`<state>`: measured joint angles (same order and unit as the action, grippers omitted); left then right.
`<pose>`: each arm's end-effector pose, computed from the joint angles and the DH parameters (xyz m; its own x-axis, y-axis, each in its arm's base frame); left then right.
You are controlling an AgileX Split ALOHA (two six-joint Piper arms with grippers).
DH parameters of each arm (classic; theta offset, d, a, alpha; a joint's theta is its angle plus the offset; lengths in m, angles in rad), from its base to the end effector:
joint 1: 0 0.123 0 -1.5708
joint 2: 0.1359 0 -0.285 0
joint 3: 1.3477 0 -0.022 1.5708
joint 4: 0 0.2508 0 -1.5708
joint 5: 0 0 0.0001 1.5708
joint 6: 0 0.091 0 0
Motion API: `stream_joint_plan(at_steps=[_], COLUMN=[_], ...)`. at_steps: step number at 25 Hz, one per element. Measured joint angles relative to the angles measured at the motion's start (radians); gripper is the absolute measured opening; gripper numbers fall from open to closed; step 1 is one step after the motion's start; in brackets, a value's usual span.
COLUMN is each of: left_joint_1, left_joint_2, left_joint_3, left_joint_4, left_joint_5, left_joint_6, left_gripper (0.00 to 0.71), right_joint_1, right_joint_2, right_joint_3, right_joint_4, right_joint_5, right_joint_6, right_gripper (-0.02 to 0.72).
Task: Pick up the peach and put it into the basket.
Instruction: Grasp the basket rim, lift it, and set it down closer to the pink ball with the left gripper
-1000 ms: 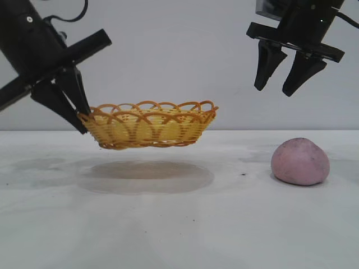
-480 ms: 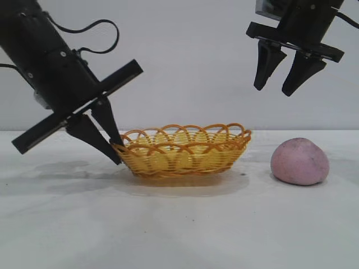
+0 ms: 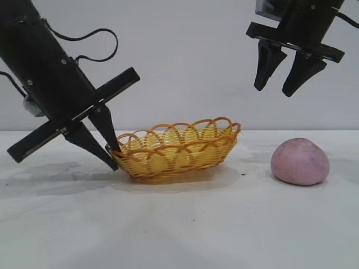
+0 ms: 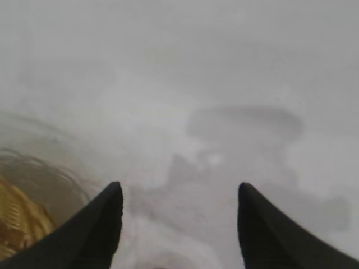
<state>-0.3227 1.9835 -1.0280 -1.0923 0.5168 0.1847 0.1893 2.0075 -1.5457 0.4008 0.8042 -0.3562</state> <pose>0.3313 -0.1530 0.1152 -0.9142 -0.4051 0.0111 -0.3343 0.7385 -0.5856 0.4199 0.1065 0.2119 -0.8684 -0.2350 -0.4367 -0.3584 0.9061 0.2249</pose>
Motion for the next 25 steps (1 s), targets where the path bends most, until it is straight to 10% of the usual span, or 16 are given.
stream_joint_plan(at_steps=[4, 16, 25], left_joint_1=[0.000, 0.006, 0.155], left_joint_2=[-0.008, -0.170, -0.231], left_joint_3=[0.001, 0.006, 0.006], left_joint_4=[0.000, 0.217, 0.538], left_joint_5=[0.011, -0.010, 0.033], left_joint_6=[0.022, 0.150, 0.154], left_gripper=[0.416, 0.430, 0.430], right_joint_1=[0.000, 0.000, 0.000], right_joint_2=[0.000, 0.000, 0.000], right_joint_3=[0.000, 0.000, 0.000], right_joint_4=[0.000, 0.000, 0.000], right_joint_5=[0.000, 0.008, 0.008], right_joint_6=[0.000, 0.000, 0.000], right_gripper=[0.381, 0.381, 0.381])
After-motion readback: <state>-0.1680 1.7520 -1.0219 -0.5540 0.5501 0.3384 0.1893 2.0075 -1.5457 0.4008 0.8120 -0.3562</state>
